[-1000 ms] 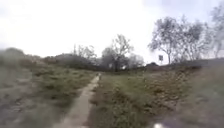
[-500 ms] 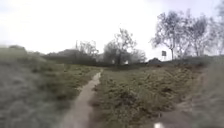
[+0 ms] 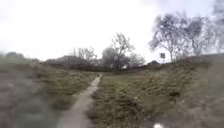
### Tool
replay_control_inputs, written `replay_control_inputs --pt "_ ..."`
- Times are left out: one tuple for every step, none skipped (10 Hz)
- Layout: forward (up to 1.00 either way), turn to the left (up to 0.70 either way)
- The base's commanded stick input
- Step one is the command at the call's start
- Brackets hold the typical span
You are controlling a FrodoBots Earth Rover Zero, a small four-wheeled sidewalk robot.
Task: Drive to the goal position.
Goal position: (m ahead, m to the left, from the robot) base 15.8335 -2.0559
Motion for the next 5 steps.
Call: replay_control_inputs --pt "0.7 0.35" --pt "0.7 0.35" --pt "0.7 0.21" --pt "0.7 0.02" --pt "0.7 0.0"
